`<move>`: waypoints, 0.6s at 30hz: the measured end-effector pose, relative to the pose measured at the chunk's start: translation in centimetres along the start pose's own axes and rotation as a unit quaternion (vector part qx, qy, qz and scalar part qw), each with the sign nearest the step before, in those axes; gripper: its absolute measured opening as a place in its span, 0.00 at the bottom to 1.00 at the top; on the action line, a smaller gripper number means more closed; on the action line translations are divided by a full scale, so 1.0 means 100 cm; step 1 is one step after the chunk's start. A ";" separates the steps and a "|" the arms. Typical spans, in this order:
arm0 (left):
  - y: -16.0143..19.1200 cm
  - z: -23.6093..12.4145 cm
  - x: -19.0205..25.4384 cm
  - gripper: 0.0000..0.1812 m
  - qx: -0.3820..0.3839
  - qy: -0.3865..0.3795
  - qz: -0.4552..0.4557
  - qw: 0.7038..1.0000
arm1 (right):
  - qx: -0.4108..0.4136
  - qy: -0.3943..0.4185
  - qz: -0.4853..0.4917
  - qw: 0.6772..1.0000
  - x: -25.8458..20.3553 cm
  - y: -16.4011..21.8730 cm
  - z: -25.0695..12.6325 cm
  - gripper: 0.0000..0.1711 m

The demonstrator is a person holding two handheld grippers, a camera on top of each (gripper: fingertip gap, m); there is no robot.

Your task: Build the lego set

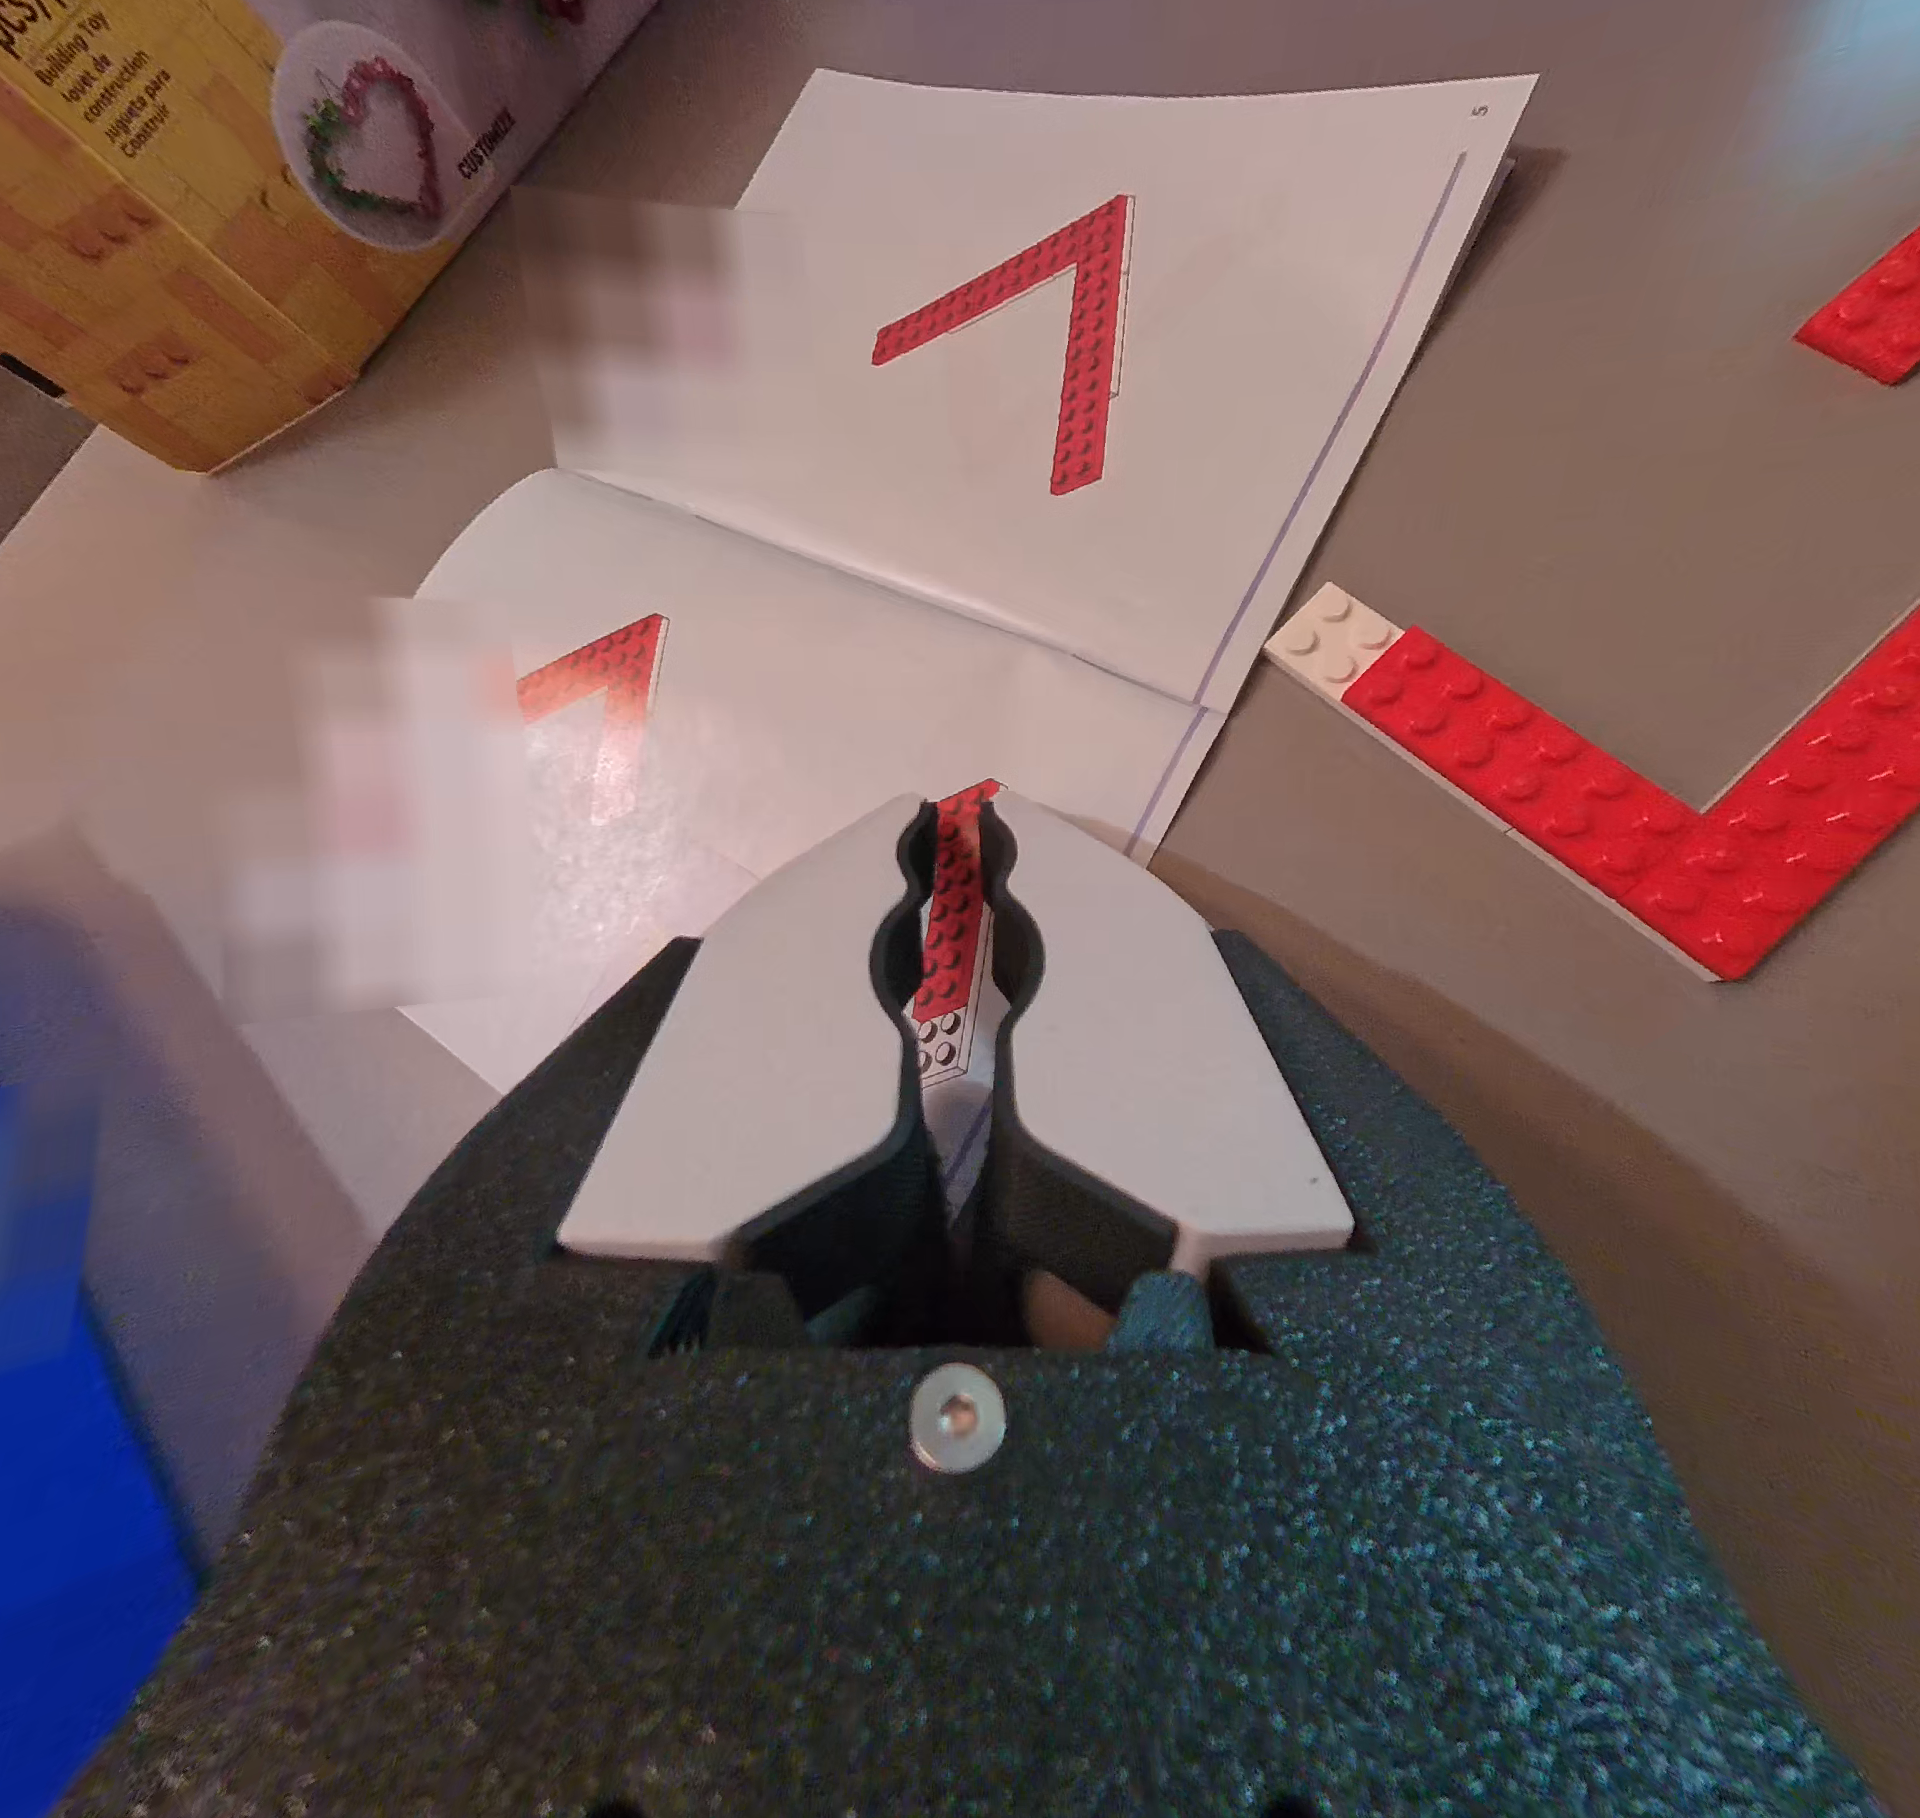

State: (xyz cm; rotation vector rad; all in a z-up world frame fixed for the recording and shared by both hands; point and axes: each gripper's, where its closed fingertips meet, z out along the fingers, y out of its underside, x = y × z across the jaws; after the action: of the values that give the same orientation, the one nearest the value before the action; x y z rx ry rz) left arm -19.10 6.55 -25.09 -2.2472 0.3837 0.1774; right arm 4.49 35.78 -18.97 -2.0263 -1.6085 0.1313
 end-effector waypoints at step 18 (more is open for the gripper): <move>-0.037 -0.023 -0.008 0.17 0.132 -0.016 -0.014 0.991 | 0.246 -0.228 -0.072 0.939 -0.177 -0.053 -0.100 0.03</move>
State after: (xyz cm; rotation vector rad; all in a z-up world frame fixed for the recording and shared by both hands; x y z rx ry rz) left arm -18.60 7.15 -20.76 -1.9859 0.3386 0.1393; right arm -1.11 16.61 -12.50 -1.5493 -1.7598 0.9106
